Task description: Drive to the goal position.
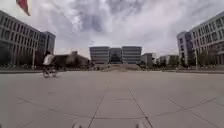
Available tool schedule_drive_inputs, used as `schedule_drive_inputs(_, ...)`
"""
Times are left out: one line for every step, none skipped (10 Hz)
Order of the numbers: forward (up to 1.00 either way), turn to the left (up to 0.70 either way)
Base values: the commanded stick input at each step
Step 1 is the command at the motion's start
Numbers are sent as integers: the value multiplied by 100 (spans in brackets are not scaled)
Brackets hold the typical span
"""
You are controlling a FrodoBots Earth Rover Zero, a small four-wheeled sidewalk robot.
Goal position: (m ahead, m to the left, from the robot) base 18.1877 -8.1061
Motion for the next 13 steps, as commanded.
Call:
schedule_drive_inputs(70,0)
schedule_drive_inputs(70,0)
schedule_drive_inputs(70,0)
schedule_drive_inputs(70,0)
schedule_drive_inputs(70,0)
schedule_drive_inputs(70,0)
schedule_drive_inputs(70,0)
schedule_drive_inputs(70,-1)
schedule_drive_inputs(70,-5)
schedule_drive_inputs(70,-10)
schedule_drive_inputs(70,-11)
schedule_drive_inputs(70,-11)
schedule_drive_inputs(70,-10)
